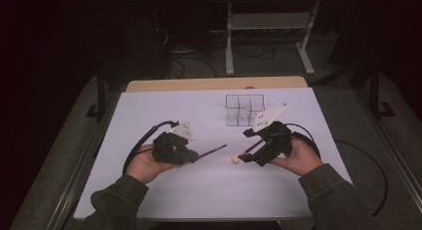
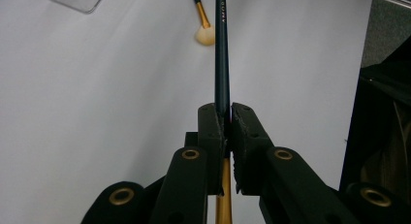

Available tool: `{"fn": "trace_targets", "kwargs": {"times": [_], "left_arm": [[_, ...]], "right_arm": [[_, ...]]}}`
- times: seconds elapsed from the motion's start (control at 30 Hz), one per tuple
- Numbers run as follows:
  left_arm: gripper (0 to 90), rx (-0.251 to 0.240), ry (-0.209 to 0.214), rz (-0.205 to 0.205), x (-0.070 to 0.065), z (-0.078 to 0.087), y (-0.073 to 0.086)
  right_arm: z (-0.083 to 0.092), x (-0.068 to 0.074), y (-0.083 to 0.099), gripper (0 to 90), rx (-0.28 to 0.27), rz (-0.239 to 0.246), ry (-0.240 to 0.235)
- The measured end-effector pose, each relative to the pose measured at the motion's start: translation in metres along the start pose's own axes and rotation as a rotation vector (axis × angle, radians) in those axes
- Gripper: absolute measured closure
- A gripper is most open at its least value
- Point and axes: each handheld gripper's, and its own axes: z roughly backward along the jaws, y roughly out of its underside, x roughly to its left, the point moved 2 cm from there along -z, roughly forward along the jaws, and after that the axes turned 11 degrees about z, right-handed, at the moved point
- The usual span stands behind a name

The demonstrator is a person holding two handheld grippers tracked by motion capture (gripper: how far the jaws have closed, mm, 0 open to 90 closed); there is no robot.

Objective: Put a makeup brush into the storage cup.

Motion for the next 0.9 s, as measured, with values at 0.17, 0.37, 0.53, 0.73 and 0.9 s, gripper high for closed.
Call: {"fn": "trace_targets", "kwargs": {"times": [0.17,0.37,0.53,0.73,0.9], "left_arm": [[83.4,0.015,0.005,-0.033,-0.007,-0.003,-0.006],[83.4,0.013,0.016,-0.062,-0.013,-0.007,-0.011],[83.4,0.035,0.028,-0.091,-0.019,-0.009,-0.015],[83.4,0.035,0.041,-0.119,-0.026,-0.013,-0.019],[83.4,0.036,0.05,-0.131,-0.03,-0.016,-0.022]], "right_arm": [[-0.005,-0.002,-0.007,21.7,0.013,0.034,-0.035],[-0.01,-0.002,-0.012,23.4,0.02,0.06,-0.059],[-0.015,0.001,-0.016,27.1,0.034,0.069,-0.093],[-0.02,0.004,-0.017,35.8,0.048,0.092,-0.145],[-0.025,0.007,-0.018,41.5,0.056,0.117,-0.175]]}}
